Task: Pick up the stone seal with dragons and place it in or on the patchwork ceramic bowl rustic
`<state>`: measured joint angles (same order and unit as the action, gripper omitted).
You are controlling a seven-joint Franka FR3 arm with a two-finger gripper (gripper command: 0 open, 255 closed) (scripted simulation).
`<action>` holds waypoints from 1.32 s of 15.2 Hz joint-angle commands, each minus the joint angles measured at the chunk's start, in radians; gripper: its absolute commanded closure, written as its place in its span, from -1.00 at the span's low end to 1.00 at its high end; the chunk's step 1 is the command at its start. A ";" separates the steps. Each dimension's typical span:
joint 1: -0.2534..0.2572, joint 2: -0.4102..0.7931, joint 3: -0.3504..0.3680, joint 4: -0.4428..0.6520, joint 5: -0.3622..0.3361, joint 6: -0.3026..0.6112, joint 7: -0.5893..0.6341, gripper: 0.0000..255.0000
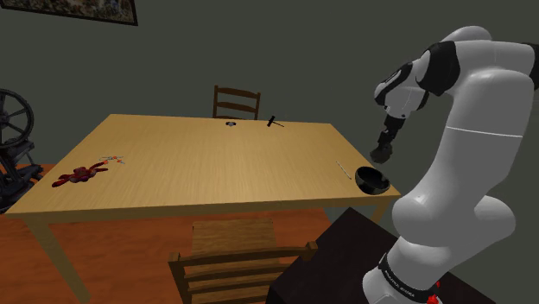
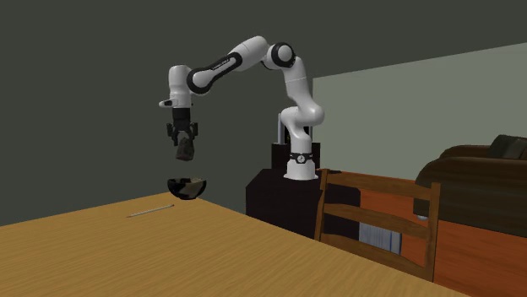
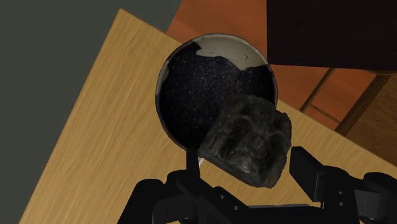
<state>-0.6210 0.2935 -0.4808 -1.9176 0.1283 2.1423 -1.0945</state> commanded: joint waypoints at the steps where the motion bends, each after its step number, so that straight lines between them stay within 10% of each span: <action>1: -0.006 0.018 0.003 -0.005 0.010 0.021 -0.011 1.00; 20: -0.034 0.138 0.039 -0.052 0.083 0.177 -0.055 1.00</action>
<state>-0.6547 0.4314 -0.4419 -1.9697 0.2110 2.3186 -1.1489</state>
